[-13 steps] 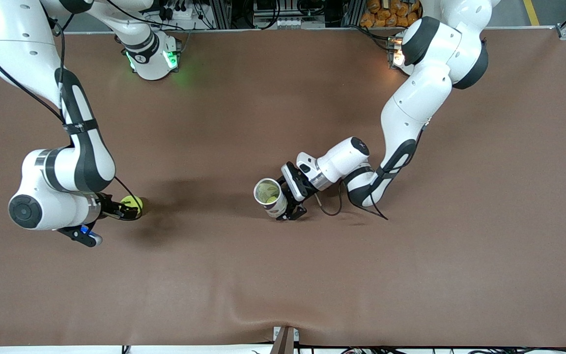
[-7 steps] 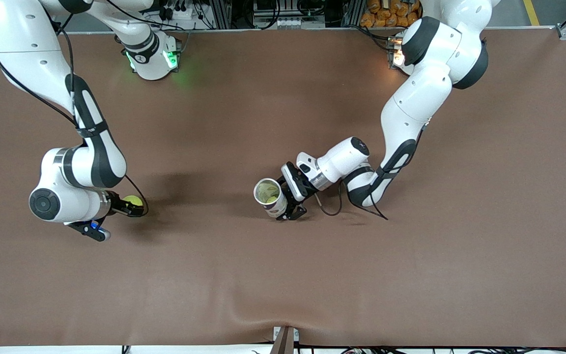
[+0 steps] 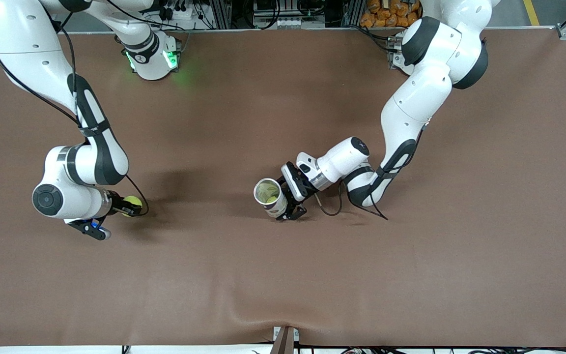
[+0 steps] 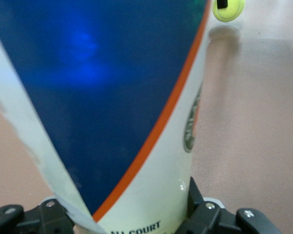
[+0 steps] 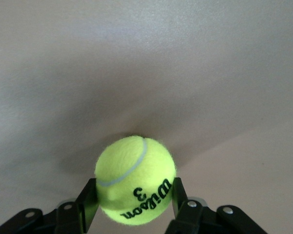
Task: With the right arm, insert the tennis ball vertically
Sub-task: 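Grasp the second tennis ball with the right gripper, then move the ball over the tube and drop it inside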
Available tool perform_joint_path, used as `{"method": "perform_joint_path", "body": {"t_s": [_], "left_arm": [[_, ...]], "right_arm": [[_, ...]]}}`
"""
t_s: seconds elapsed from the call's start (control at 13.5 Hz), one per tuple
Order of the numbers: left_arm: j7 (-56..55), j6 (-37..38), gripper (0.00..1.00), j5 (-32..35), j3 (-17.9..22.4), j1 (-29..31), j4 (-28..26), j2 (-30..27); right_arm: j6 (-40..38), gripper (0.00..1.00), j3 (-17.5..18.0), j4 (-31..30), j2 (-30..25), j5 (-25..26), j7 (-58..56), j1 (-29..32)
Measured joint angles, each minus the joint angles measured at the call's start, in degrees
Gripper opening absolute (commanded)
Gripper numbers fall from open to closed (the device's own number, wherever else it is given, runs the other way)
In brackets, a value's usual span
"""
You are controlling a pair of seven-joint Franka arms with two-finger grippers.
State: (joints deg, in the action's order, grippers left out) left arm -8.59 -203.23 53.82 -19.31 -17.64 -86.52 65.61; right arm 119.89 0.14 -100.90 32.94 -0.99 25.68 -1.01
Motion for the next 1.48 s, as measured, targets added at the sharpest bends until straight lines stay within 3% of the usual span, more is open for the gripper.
{"method": "perform_joint_path", "body": {"t_s": [0.15,0.3,0.45,0.96,1.26,1.48], "left_arm": [[0.0,0.0,0.83,0.0,0.0,0.0,0.0,0.0],[0.0,0.0,0.83,0.0,0.0,0.0,0.0,0.0],[0.0,0.0,0.83,0.0,0.0,0.0,0.0,0.0],[0.0,0.0,0.83,0.0,0.0,-0.1,0.0,0.0],[0.0,0.0,0.83,0.0,0.0,-0.1,0.0,0.0],[0.0,0.0,0.83,0.0,0.0,-0.1,0.0,0.0]], "right_arm": [[-9.5,0.00,0.5,6.5,-0.4,-1.3,0.3,-0.3],[-18.8,0.00,1.0,14.8,-1.4,-7.1,3.4,-1.3],[-22.1,0.00,1.4,20.0,-2.2,-10.7,10.6,-3.2],[-16.7,0.00,1.9,26.5,-2.0,-18.4,41.2,-16.9],[-8.2,0.00,2.0,27.8,-1.8,-19.1,55.2,-25.8],[-6.8,0.00,1.9,27.8,-0.4,-19.1,58.0,-29.2]]}}
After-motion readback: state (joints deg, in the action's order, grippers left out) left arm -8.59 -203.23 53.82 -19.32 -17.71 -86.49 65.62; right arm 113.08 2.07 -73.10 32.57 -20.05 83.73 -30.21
